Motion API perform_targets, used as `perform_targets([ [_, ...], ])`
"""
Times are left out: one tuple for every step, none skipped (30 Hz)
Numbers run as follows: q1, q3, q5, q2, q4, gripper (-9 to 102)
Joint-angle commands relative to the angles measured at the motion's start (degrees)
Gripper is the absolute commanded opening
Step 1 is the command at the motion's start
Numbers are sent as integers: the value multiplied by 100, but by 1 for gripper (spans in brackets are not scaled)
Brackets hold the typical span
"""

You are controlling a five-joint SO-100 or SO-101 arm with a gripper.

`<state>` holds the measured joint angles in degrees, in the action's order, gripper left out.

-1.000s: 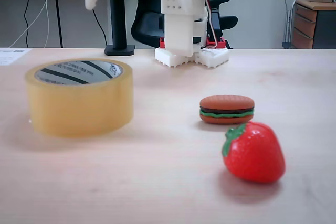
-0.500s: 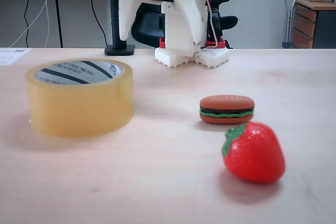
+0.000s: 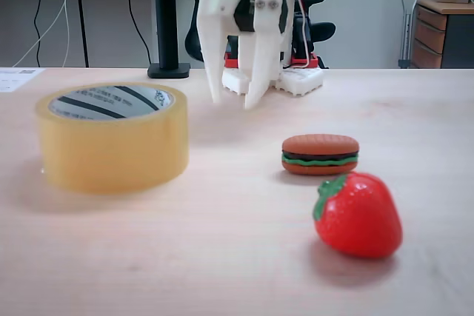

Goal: Grasp a cucumber and put it in the hole.

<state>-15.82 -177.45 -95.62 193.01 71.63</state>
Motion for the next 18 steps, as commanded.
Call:
perform_targets([
  [9, 26, 35, 9, 360, 5],
  [9, 9, 35, 9, 510, 2],
  [9, -18, 35, 9, 642, 0],
  [9, -44, 35, 9, 747, 0],
  [9, -70, 35, 9, 791, 0],
  [9, -70, 35, 9, 791, 0],
  [18, -70, 35, 9, 791, 0],
  [18, -79, 35, 9, 791, 0],
  [18, -79, 35, 9, 791, 0],
  [18, -79, 35, -9, 800, 0],
  [18, -79, 35, -35, 800, 0],
  [18, -79, 35, -53, 800, 0],
  [18, -79, 35, -53, 800, 0],
  [18, -79, 35, -53, 800, 0],
  [18, -79, 35, -26, 800, 0],
  [18, -79, 35, 0, 800, 0],
  [18, -79, 35, 0, 800, 0],
  [18, -79, 35, 0, 800, 0],
])
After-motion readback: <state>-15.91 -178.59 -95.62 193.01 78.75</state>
